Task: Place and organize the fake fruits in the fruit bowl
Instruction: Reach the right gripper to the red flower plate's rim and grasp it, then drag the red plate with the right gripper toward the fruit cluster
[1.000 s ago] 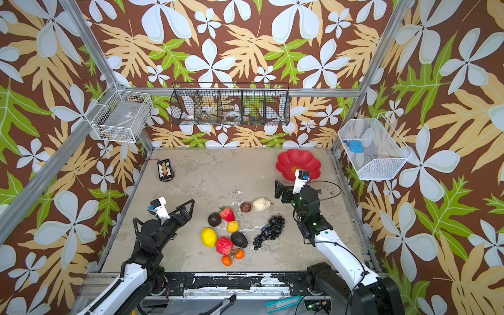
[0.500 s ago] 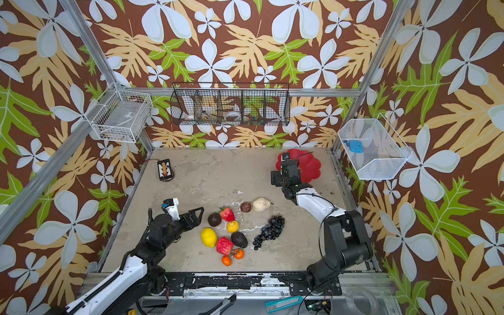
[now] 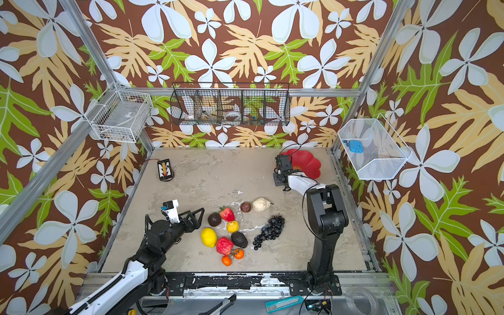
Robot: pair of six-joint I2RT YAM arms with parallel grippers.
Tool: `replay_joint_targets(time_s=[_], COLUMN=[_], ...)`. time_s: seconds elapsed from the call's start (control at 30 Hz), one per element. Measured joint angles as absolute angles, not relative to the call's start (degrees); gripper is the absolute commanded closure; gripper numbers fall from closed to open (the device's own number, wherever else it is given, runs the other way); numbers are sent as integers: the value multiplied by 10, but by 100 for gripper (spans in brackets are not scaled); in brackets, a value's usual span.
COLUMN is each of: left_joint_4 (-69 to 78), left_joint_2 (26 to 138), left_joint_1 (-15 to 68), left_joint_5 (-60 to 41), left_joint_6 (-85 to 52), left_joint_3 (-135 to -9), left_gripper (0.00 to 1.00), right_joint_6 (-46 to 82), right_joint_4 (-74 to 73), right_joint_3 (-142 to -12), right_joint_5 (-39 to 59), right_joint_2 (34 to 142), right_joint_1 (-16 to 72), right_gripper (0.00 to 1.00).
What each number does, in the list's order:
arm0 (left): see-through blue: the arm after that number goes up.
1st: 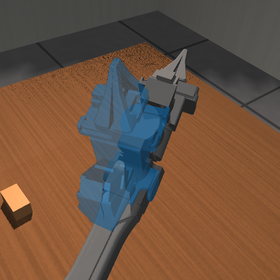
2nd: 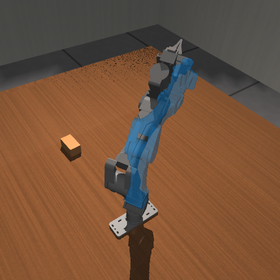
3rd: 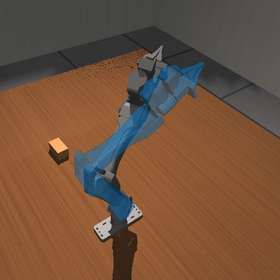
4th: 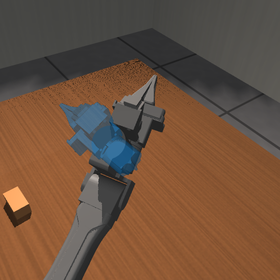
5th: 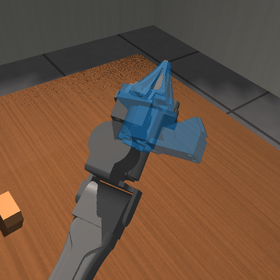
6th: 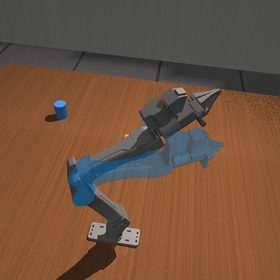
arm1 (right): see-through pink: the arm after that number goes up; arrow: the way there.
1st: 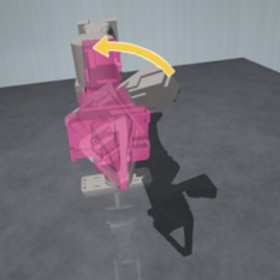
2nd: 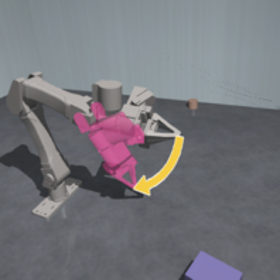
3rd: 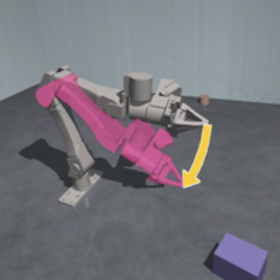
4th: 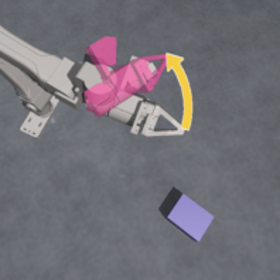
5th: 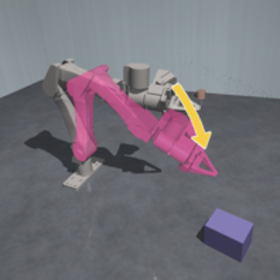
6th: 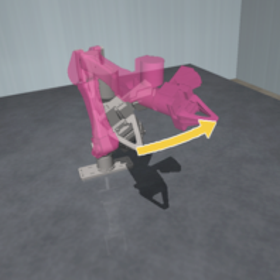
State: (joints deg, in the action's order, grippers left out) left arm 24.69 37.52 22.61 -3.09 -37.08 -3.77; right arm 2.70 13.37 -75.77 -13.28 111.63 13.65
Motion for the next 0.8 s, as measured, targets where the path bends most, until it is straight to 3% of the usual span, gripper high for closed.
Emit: replay_joint_targets(time_s=[0.37, 0.8], left_joint_4=[263, 263], left_joint_2=[376, 379], left_joint_1=[227, 227], left_joint_5=[-35, -30], left_joint_6=[-371, -364], left_joint_3=[-32, -32], left_gripper=[0, 0], right_joint_6=[13, -2], right_joint_4=[159, 161], right_joint_3=[-796, -803], right_joint_5=[-155, -186], right_joint_2=[1149, 1164], right_joint_1=[138, 153], right_gripper=[73, 93])
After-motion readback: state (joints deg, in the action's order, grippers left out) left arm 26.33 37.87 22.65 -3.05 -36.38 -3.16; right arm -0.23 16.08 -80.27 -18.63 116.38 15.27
